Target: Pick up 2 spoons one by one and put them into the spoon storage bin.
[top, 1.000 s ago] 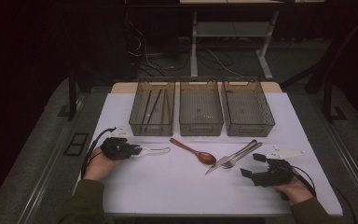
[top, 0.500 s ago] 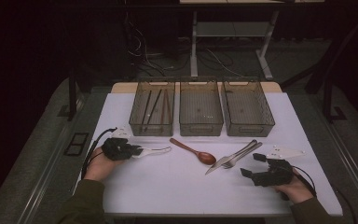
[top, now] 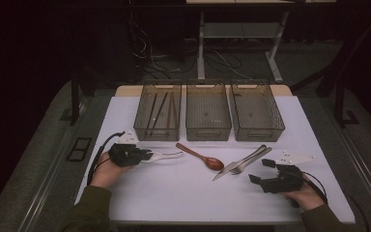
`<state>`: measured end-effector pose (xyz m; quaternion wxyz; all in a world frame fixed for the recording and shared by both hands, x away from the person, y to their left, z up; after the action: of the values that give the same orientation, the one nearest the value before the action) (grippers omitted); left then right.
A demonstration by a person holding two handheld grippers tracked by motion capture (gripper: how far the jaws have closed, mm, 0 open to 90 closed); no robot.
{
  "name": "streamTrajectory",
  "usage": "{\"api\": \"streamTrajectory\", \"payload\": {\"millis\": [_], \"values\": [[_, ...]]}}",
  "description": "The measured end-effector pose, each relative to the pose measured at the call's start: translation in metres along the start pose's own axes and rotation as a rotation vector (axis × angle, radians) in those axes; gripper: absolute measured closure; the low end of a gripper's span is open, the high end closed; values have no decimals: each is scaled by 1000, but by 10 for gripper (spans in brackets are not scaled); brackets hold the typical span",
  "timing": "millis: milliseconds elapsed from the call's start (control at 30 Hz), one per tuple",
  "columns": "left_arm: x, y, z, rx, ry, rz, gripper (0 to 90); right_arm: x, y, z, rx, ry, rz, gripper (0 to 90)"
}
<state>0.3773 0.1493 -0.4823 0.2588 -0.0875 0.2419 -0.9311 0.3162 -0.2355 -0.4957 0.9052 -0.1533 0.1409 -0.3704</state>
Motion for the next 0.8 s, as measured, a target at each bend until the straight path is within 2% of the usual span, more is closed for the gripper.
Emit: {"api": "streamTrajectory", "payload": {"millis": [433, 800], "values": [[17, 10, 28, 71, 24, -37, 807, 0, 1, 0, -3, -1, 0, 172], [25, 26, 54, 90, 60, -68, 807, 1, -1, 1, 5, 3, -8, 173]]}}
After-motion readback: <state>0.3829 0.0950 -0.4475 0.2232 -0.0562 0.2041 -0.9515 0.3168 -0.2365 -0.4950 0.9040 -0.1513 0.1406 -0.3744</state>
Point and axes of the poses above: each handheld gripper's, and its own axes: y roughly forward along the jaws, z roughly out of its top, x roughly to its right, the point moved 9 cm from there along y, roughly forward along the jaws, and after that the axes turned 13 degrees about x, right-handed, at the moved point
